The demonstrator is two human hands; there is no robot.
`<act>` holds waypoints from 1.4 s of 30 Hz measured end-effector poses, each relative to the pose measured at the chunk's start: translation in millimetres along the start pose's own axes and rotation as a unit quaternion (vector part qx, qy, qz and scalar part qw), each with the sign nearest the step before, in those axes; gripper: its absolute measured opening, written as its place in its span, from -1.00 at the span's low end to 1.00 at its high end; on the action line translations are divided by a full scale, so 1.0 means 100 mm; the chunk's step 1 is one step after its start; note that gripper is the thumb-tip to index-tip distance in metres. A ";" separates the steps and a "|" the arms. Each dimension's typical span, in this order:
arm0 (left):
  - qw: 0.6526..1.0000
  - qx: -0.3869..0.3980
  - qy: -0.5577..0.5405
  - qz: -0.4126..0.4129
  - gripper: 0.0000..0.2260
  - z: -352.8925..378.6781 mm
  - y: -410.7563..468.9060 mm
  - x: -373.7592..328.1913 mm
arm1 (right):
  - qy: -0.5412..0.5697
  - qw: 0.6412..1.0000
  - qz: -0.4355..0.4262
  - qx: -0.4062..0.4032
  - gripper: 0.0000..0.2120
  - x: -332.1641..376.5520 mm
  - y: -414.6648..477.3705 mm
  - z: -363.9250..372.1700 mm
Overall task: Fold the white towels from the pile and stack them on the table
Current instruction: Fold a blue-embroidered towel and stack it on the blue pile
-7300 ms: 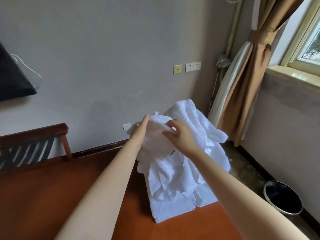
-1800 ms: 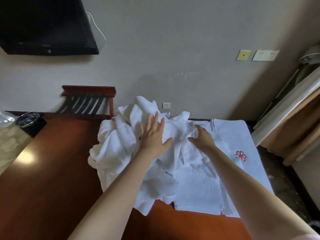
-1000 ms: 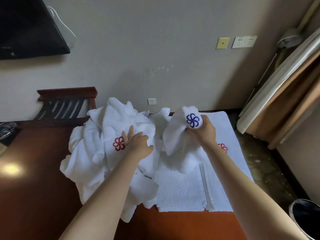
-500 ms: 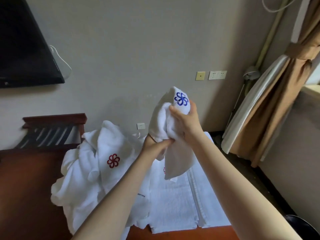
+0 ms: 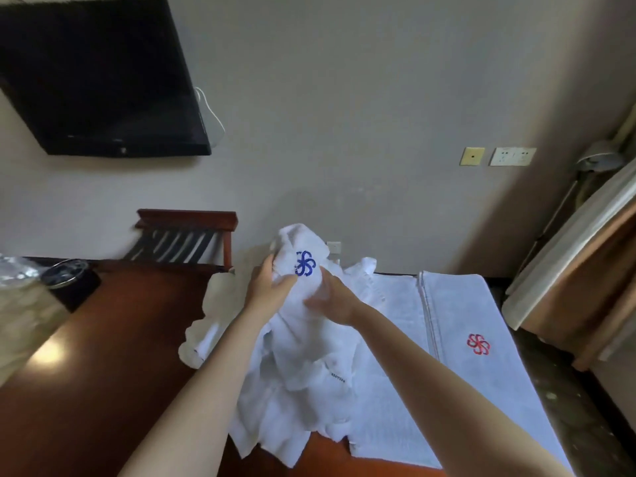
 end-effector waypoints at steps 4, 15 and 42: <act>0.997 -0.008 -0.059 -0.052 -0.46 -0.03 -0.09 0.22 | 0.050 0.996 0.027 -0.063 -0.21 -0.02 0.01 0.01; 0.994 -0.052 -0.096 -0.001 -0.77 -0.11 -0.16 -0.13 | 0.215 0.960 0.018 -0.179 -0.43 0.21 -0.04 -0.06; 0.938 -0.084 -0.325 0.090 -0.85 -2.90 0.28 0.26 | 0.241 0.911 -0.179 -0.283 -0.63 2.84 0.66 1.67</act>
Point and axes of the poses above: each hand's wrist, its own y-axis towards the middle knuckle, its own z-axis out of the palm, x = y × z, the point moved 2 cm from there along y, towards the middle knuckle, and after that the axes turned 1 degree about -y, right-handed, at the moved point
